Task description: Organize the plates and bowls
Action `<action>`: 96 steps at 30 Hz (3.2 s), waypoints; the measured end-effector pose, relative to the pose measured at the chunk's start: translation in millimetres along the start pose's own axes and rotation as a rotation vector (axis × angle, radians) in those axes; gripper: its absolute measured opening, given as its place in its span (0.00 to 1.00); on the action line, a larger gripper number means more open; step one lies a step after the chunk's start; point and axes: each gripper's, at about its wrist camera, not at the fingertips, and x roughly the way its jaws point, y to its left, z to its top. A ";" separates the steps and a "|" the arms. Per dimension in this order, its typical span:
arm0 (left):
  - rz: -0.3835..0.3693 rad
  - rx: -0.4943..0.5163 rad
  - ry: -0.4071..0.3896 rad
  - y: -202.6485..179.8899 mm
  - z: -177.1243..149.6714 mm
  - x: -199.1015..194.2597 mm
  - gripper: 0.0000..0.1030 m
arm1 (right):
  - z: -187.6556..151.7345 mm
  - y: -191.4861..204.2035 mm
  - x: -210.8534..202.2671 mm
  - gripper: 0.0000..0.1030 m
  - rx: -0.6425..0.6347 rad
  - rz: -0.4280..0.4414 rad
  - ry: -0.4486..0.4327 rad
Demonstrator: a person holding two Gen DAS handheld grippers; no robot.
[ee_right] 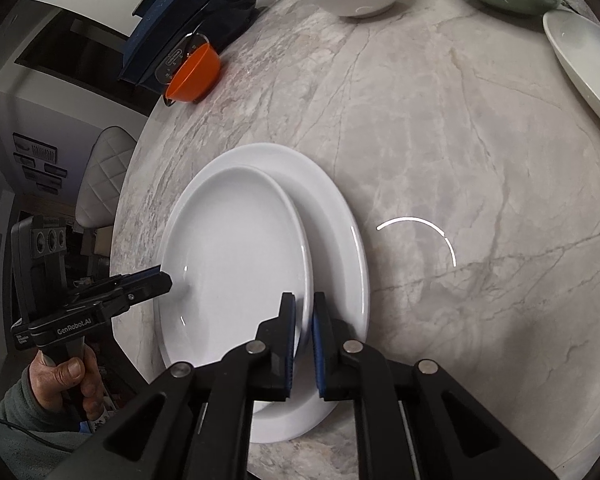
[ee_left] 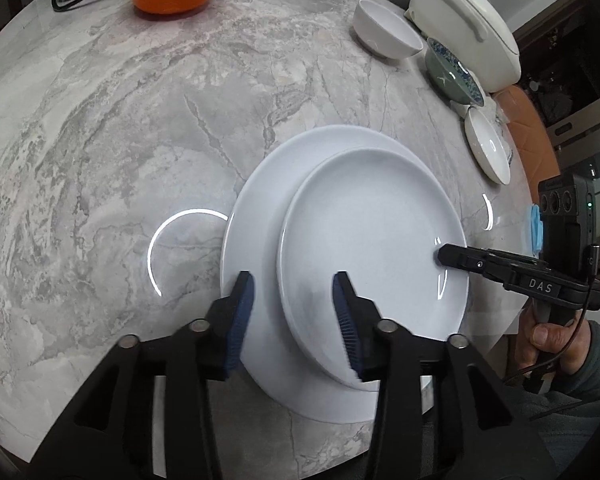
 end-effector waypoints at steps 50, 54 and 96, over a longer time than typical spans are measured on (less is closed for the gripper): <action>-0.090 -0.136 0.091 -291.7 174.2 209.2 0.96 | 112.0 -305.3 -157.0 0.72 0.291 0.315 -0.087; -0.041 -0.108 0.105 -301.4 183.0 222.4 0.94 | 116.1 -308.0 -157.0 0.69 0.293 0.314 -0.094; -0.040 -0.033 0.104 -324.9 156.6 196.3 0.13 | 113.1 -297.7 -166.0 0.12 0.234 0.193 -0.034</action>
